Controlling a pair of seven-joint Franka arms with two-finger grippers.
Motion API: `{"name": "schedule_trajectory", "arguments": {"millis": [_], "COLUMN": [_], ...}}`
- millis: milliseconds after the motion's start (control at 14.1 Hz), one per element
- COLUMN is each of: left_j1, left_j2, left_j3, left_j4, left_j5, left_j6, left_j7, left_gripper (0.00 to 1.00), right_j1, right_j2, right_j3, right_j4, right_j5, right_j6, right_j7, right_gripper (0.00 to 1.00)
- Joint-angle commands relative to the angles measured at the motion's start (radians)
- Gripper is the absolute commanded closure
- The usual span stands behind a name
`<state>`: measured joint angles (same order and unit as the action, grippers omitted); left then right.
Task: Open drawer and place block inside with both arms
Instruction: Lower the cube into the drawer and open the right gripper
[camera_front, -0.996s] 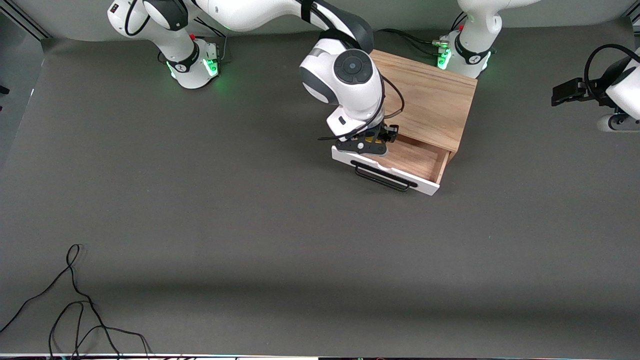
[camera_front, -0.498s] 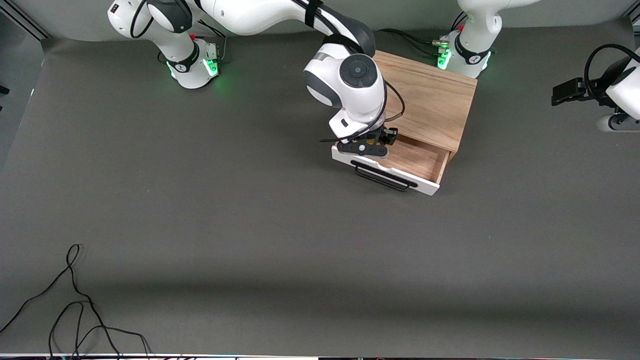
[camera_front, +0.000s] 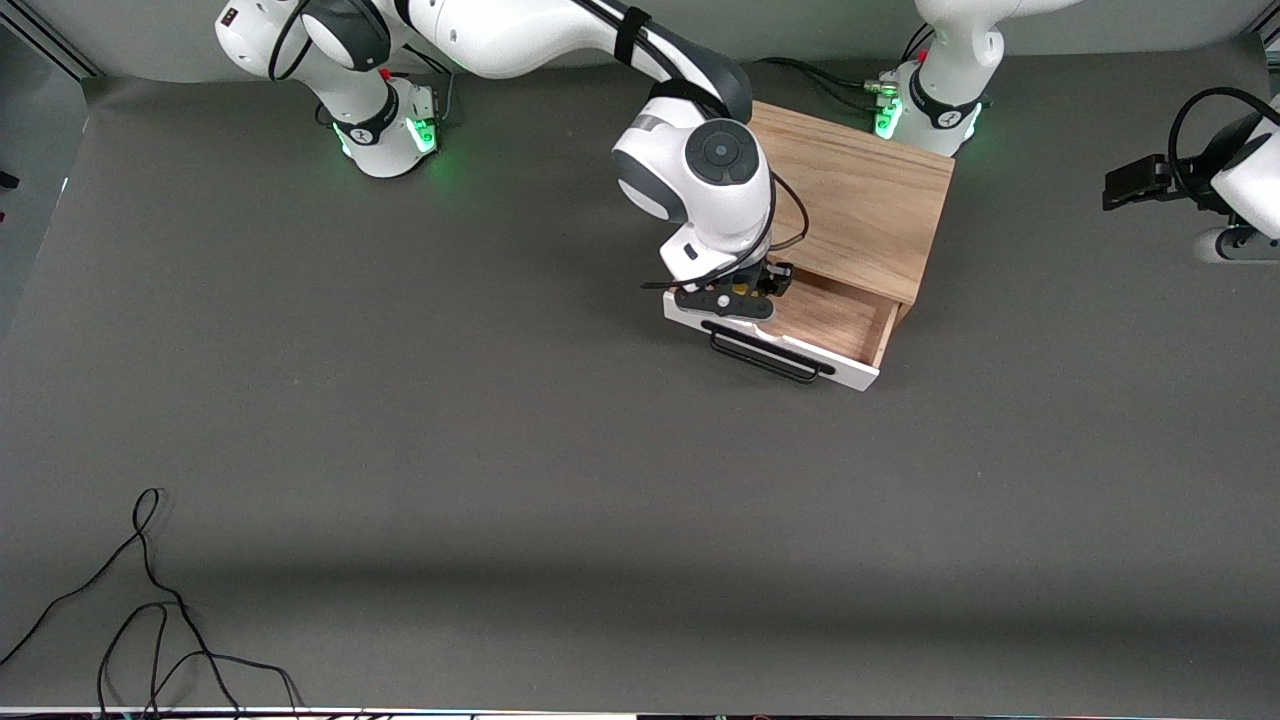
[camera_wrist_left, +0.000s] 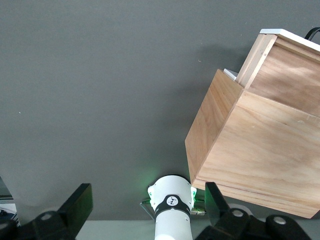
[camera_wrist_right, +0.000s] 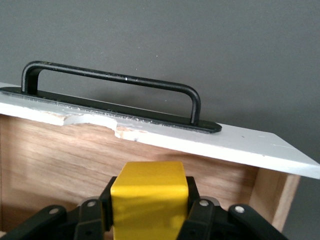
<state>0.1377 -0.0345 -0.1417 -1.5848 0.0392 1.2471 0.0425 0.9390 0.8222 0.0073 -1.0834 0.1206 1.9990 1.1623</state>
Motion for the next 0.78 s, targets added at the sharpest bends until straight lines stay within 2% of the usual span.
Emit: {"name": "schedule_trajectory", "arguments": {"millis": [0, 71, 142, 213, 285, 569, 712], "left_j1": [0.005, 0.005, 0.005, 0.005, 0.005, 0.005, 0.014], "left_j2": [-0.01, -0.01, -0.01, -0.01, -0.012, -0.009, -0.007], "left_j3": [-0.004, -0.004, -0.004, -0.004, -0.006, -0.004, -0.004], "left_j4": [0.011, 0.012, 0.012, 0.012, 0.012, 0.037, 0.043], "left_j5": [0.005, 0.005, 0.005, 0.005, 0.005, 0.007, 0.002], "left_j6": [-0.023, -0.024, -0.025, -0.025, -0.025, -0.018, -0.015], "left_j7": [0.003, 0.003, 0.002, 0.002, 0.003, 0.002, 0.008], "left_gripper": [0.0, 0.0, 0.0, 0.0, 0.0, 0.0, 0.0], "right_j1": [0.018, 0.018, 0.018, 0.018, 0.018, 0.017, 0.014], "right_j2": [0.029, 0.029, 0.029, 0.029, 0.029, 0.015, -0.032], "right_j3": [-0.006, -0.006, -0.006, -0.006, -0.006, -0.006, -0.009], "right_j4": [0.031, 0.031, 0.031, 0.031, 0.031, 0.04, 0.043], "right_j5": [-0.03, -0.032, -0.032, -0.032, -0.032, -0.032, -0.033], "right_j6": [0.018, 0.018, 0.018, 0.018, 0.02, 0.018, -0.002], "right_j7": [0.043, 0.043, 0.043, 0.06, 0.083, 0.109, 0.111], "right_gripper": [0.82, 0.77, 0.58, 0.23, 0.0, 0.0, 0.0]}}
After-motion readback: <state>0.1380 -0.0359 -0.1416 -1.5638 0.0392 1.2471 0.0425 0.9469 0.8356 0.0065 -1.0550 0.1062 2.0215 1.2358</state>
